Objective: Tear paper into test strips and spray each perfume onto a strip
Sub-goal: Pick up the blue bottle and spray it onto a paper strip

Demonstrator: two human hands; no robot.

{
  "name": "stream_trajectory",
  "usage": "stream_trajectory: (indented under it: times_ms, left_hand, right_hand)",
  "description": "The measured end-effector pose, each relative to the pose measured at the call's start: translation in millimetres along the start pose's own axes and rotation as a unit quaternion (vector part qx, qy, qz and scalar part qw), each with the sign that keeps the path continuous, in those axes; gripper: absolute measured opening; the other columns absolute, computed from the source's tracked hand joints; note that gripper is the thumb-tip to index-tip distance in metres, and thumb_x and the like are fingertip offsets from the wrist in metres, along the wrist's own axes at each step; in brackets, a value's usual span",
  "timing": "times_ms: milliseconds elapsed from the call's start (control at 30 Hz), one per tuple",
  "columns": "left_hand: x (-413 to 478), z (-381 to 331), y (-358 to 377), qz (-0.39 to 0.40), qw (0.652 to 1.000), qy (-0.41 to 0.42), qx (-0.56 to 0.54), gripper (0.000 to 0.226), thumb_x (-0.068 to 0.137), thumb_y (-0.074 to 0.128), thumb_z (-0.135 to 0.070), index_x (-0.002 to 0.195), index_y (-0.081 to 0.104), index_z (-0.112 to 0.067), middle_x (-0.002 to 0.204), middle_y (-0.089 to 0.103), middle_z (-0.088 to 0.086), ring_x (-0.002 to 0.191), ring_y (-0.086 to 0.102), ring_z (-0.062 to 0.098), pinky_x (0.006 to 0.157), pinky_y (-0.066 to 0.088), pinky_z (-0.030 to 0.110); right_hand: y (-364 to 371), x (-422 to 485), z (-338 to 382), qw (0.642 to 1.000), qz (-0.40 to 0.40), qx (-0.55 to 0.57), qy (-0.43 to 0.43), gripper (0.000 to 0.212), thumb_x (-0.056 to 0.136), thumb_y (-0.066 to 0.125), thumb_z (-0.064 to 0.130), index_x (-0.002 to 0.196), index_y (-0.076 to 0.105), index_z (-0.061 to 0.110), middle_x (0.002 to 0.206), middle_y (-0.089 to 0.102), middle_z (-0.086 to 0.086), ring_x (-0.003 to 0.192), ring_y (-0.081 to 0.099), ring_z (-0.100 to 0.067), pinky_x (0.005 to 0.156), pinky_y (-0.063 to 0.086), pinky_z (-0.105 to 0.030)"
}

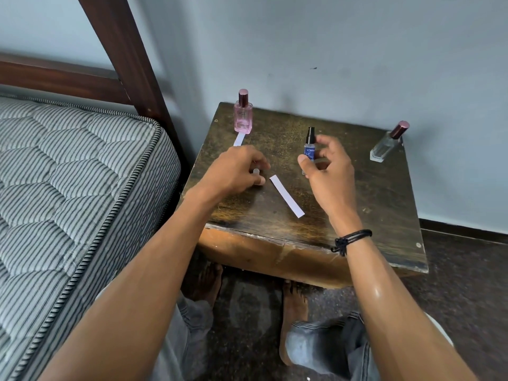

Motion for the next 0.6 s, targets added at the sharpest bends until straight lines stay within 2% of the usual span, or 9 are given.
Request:
stream_trajectory:
  times_ms: [100, 200, 367, 433, 500, 600]
  left_hand:
    - [2.4, -8.9, 3.0, -0.016, 0.998, 0.054, 0.008, 0.023, 0.083, 0.078, -0.026, 0.104, 0.077, -0.018, 0.103, 0.068, -0.004, 0.097, 0.060, 0.016, 0.081, 0.042, 0.024]
    - [2.7, -14.4, 12.6, -0.011, 0.997, 0.072, 0.035, 0.022, 0.089, 0.071, -0.027, 0.110, 0.076, -0.021, 0.107, 0.064, -0.003, 0.107, 0.048, 0.020, 0.095, 0.041, 0.032]
    - [3.9, -18.9, 18.6, -0.005, 0.994, 0.084, 0.073, 0.025, 0.090, 0.070, -0.026, 0.114, 0.075, -0.025, 0.108, 0.063, -0.002, 0.106, 0.048, 0.023, 0.095, 0.042, 0.039]
    - [4.7, -19.2, 19.1, -0.005, 0.993, 0.082, 0.088, 0.026, 0.088, 0.072, -0.026, 0.113, 0.075, -0.026, 0.108, 0.062, -0.002, 0.105, 0.049, 0.023, 0.092, 0.043, 0.039]
    - [5.4, -19.4, 19.9, -0.006, 0.992, 0.078, 0.094, 0.025, 0.086, 0.074, -0.025, 0.111, 0.076, -0.027, 0.106, 0.062, -0.003, 0.104, 0.049, 0.023, 0.091, 0.044, 0.040]
    - [6.8, -19.6, 20.3, -0.005, 0.993, 0.073, 0.088, 0.021, 0.084, 0.076, -0.024, 0.104, 0.076, -0.027, 0.103, 0.061, -0.004, 0.102, 0.047, 0.020, 0.090, 0.044, 0.040]
  right_hand:
    - [-0.7, 0.0, 1.3, 1.000, 0.003, 0.008, -0.008, 0.046, 0.095, 0.071, 0.026, 0.136, 0.053, 0.036, 0.110, 0.071, 0.006, 0.096, 0.071, -0.021, 0.091, 0.057, -0.052]
    - [0.2, -0.4, 3.6, 0.999, 0.013, 0.025, -0.022, 0.055, 0.096, 0.070, 0.022, 0.143, 0.048, 0.040, 0.110, 0.072, 0.008, 0.091, 0.071, -0.015, 0.087, 0.060, -0.048]
    - [2.8, 0.2, 5.8, 0.994, 0.045, 0.097, -0.032, 0.064, 0.098, 0.068, 0.011, 0.151, 0.044, 0.038, 0.105, 0.073, 0.004, 0.078, 0.069, -0.004, 0.077, 0.064, -0.034]
    - [2.9, 0.8, 4.9, 0.987, 0.057, 0.146, -0.020, 0.063, 0.097, 0.069, 0.007, 0.150, 0.047, 0.035, 0.104, 0.074, 0.002, 0.083, 0.071, -0.009, 0.076, 0.063, -0.031]
    - [3.5, 1.9, 1.8, 0.974, 0.073, 0.212, 0.009, 0.062, 0.096, 0.069, 0.004, 0.148, 0.050, 0.033, 0.104, 0.074, -0.004, 0.093, 0.073, -0.018, 0.077, 0.062, -0.034]
    - [3.7, 3.1, -1.3, 0.954, 0.095, 0.284, 0.036, 0.061, 0.094, 0.069, 0.000, 0.145, 0.053, 0.029, 0.093, 0.072, -0.002, 0.097, 0.072, -0.024, 0.077, 0.060, -0.037]
Point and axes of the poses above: each hand's wrist, its own x-axis towards the middle knuckle, its own y-axis out of the palm, z = x × y, the point moved 6 cm from there along x, towards the middle knuckle
